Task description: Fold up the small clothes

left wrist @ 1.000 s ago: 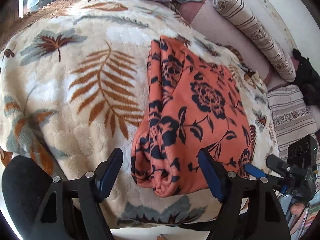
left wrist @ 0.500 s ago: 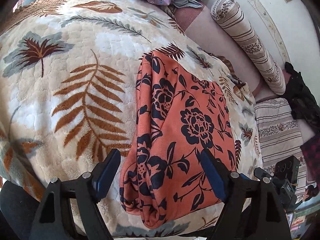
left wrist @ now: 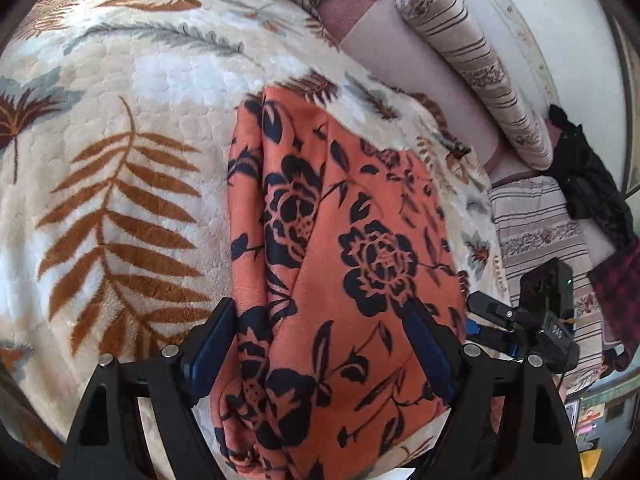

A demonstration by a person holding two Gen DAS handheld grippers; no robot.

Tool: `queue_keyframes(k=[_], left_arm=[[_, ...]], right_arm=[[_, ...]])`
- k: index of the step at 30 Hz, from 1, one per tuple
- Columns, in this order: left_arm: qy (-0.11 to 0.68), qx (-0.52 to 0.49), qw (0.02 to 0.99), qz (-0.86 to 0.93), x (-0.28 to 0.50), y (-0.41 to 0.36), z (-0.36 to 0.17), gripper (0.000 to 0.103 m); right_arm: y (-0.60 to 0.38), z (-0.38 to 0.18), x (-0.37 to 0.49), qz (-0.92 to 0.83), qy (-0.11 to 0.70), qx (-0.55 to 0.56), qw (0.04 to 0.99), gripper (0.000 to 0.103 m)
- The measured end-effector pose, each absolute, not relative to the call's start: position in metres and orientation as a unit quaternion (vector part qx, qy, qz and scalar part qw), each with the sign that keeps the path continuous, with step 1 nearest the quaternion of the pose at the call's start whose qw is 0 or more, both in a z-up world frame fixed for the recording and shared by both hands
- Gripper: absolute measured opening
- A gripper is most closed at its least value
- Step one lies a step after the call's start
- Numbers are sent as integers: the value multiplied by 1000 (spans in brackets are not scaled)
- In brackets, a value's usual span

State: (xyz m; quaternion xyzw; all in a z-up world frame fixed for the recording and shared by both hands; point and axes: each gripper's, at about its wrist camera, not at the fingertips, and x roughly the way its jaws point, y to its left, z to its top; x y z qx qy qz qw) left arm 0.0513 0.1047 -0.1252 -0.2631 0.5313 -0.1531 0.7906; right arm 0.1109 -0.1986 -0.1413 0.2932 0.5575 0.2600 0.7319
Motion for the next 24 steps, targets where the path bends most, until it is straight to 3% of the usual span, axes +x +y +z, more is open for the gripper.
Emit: queue_keyframes(k=[4,6,7,10,17,21,24], left_arm=[[535,-218,802,-153,54,89,-131,83],[539,-190,807,-151,53,84,-129,70],[539,-189,806,-155,54,83,-128,61],[533,-201,807,-155,54,85,-121,39],[459,-166,852,-188,65,51,-51,31],[401,-153,875,-224,93,18,-9,31],[405,-140,872,-238,122,-8,-5,35]], right_arm=[[-170,-148,114,280,570,235,736,91],[-164,-142,110,287,565,204,746,85],[-164,-140,109,286,565,197,748,68],[-164,-122,102,285,546,172,769,42],[-159,-34,76,274,439,66,853,38],[-206,12,84,241,379,88,889,38],[-250,11,100,218,376,142,889,38]])
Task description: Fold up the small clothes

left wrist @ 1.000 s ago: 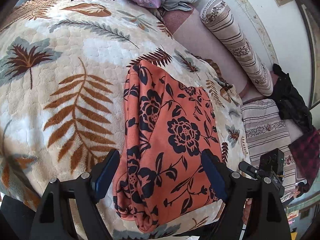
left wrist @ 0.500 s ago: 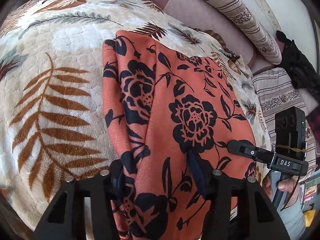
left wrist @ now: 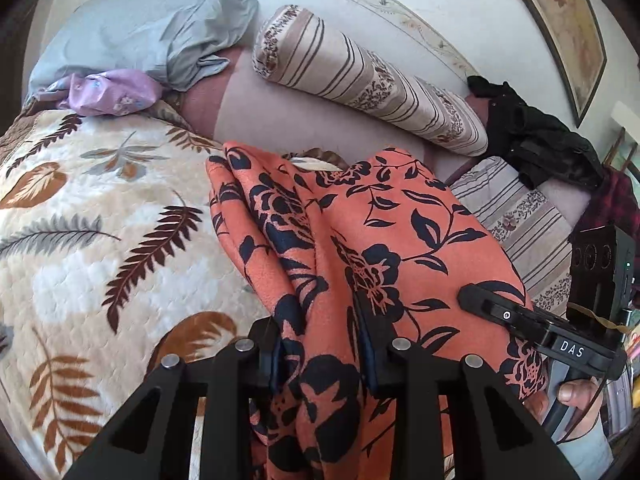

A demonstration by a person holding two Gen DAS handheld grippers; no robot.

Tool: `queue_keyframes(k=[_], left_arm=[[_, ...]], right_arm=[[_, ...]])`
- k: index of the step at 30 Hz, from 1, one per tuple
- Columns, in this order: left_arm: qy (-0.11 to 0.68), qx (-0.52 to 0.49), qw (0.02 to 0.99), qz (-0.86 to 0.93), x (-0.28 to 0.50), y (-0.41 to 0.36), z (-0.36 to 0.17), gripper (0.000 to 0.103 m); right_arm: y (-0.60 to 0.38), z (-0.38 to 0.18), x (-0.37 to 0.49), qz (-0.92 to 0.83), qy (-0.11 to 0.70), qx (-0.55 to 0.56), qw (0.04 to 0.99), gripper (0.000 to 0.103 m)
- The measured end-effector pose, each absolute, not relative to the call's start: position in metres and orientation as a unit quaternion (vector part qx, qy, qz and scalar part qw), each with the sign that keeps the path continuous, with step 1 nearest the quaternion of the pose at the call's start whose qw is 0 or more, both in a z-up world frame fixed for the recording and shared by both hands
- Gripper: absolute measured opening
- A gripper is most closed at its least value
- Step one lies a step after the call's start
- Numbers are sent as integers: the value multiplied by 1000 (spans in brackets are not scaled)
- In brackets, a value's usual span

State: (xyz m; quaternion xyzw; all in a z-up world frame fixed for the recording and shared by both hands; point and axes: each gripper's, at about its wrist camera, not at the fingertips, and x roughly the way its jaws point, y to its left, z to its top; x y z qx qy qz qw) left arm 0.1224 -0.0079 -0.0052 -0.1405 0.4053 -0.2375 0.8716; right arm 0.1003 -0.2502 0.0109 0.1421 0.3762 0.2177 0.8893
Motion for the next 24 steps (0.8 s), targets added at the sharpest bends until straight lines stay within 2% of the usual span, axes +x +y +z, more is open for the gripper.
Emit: queue_keyframes(k=[1,2,3,4,6,8,14,16,17,19,21,24], left_arm=[[422,-141,864,-233,133,-15,-15,49],[448,-137,854,-228,143,-24,-29,60],[475,-127,844,-215,150,-30,-48,75],[501,-112,837,-192,154,-35,-68,75],[542,-83,820,-164,149,-38,-100,75],[540,-79,822,-161,130,-28,-113,75],[502,-90,847,-153,100,-17,-95,75],[496,-82,851,-152,98,-23,-99,83],[512,-69,844,-146,102,-28,-110,83],[547,-65,825,-127,105,-33,-132,84],[538,-92,830,-118,100,-26,-127,85],[505,-89,851,-118,91,-22,-102,85]], right_arm=[[-264,0,107,211,387,173,881,41],[-279,-17,113,197,398,204,872,52],[-292,-38,119,174,415,226,864,68],[-304,-62,124,144,445,238,851,84],[-324,-103,118,102,490,273,822,84],[-337,-116,100,88,484,289,822,84],[-334,-77,75,124,414,289,854,84],[-316,-64,76,154,392,267,867,84],[-305,-63,77,172,388,252,870,88],[-284,-83,85,206,415,233,855,92],[-273,-125,95,192,509,241,804,92],[-283,-112,86,187,477,261,818,92]])
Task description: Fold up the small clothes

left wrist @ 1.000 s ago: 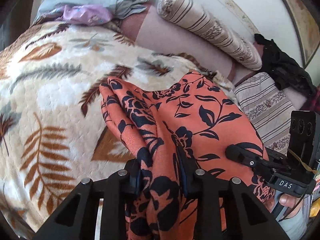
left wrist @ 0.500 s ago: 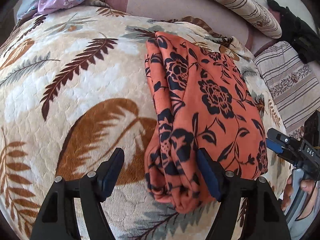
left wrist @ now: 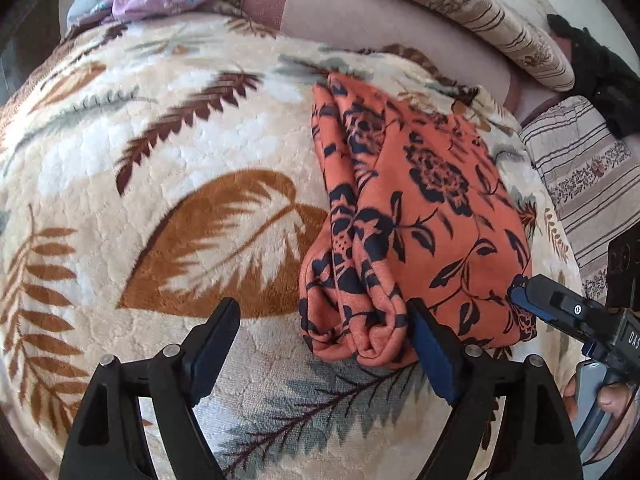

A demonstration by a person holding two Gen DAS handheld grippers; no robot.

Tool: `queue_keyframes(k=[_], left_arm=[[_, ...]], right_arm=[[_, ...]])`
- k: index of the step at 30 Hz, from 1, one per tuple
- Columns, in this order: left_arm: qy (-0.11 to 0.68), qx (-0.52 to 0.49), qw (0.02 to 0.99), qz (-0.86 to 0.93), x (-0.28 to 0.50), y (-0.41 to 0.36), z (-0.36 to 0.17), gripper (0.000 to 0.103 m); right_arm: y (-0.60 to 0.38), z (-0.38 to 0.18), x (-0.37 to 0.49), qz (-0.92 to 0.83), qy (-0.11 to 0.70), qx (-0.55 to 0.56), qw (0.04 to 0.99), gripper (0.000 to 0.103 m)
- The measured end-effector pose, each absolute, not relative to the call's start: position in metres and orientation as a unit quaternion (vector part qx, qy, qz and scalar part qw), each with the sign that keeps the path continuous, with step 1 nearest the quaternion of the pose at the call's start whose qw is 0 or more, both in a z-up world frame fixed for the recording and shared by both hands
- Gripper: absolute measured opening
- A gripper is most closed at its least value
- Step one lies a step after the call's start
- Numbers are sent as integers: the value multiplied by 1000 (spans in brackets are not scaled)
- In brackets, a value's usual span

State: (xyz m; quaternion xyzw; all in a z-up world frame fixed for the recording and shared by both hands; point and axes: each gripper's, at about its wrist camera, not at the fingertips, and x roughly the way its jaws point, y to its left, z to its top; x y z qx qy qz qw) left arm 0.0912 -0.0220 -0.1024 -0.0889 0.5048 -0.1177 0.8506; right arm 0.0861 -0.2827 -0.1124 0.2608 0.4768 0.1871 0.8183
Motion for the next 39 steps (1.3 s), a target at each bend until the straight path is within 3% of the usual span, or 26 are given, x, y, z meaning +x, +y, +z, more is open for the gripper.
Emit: queue_keyframes(k=[3,6,11,17,19,21,26,31,35,39], left_arm=[[473,-74,871,-105,95,-22,-90,85],[533,-57,838,-101,111,-32,-123,86],[521,-66,845,-106,101,-32,-132,88],[525,-62,842,-108,108,-34,-133,92],[523,-61,844,-103,105,-32,-132,92],[526,-62,843,-95,100,-29,-127,92],[495,-29,866,-72,83,-27,-100,91],[461,-5,885,-61,61,-29,-74,91],[433,6,900,-55,42,-28,-54,92],[415,17,908,-49,28,-28,-36,93]], right_arm=[[-290,-76,98,187,434,258,843,92],[-299,-64,132,193,420,273,844,92],[-316,-124,193,175,513,351,764,95],[-316,-87,212,199,447,354,797,96],[-317,-105,222,171,457,342,803,103],[-317,-136,231,165,488,347,784,102],[-309,-94,188,166,475,310,807,102],[-287,-58,109,151,443,154,870,103],[-273,-65,60,139,474,72,867,103],[-265,-80,28,140,507,62,848,103]])
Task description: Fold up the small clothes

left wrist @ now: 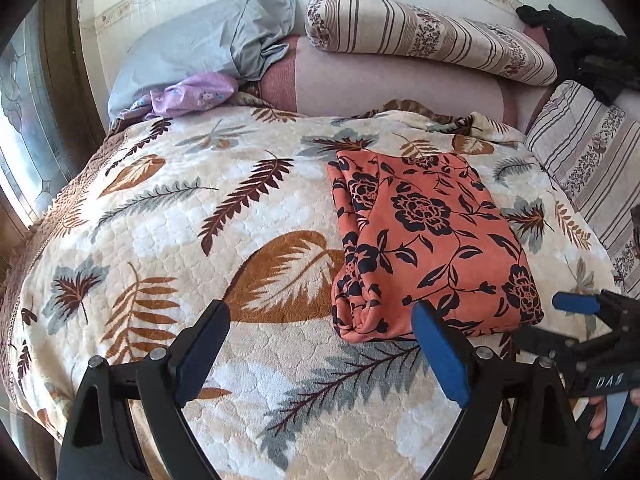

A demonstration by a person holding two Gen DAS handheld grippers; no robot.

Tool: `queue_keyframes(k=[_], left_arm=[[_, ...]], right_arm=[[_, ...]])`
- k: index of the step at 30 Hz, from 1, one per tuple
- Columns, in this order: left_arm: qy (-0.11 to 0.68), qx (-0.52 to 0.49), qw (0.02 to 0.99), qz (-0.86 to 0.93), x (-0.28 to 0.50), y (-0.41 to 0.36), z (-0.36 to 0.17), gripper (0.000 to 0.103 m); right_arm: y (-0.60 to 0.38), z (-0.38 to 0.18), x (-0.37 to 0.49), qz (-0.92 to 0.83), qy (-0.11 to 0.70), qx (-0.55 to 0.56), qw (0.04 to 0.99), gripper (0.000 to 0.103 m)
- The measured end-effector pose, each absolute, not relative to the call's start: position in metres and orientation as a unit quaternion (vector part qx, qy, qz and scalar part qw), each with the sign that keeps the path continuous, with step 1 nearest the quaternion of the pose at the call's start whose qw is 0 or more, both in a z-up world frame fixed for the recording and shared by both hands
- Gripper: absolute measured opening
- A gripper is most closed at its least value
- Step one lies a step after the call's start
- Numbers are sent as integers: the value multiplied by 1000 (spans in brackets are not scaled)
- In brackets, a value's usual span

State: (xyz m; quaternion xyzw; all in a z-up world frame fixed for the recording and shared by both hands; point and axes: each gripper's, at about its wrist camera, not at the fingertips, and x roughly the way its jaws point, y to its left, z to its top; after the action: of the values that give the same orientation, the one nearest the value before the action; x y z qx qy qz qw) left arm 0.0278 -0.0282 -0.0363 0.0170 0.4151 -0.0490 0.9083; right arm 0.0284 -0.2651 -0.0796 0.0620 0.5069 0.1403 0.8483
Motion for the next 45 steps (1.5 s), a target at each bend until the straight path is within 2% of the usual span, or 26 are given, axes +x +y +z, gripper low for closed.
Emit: queue_keyframes(k=[5,19,45], left_arm=[[420,14,906,-49,21,-31,-27,93],[403,15,915,-21,20,-53,-11,93],[407,14,913,-30,24,-60,-5,93]], right_arm=[[-256,-73,7,119,503,36,855,103],[-267,-45,-21,-27,415,107,903,103],[-255,-28,2,-18,422,37,906,103]])
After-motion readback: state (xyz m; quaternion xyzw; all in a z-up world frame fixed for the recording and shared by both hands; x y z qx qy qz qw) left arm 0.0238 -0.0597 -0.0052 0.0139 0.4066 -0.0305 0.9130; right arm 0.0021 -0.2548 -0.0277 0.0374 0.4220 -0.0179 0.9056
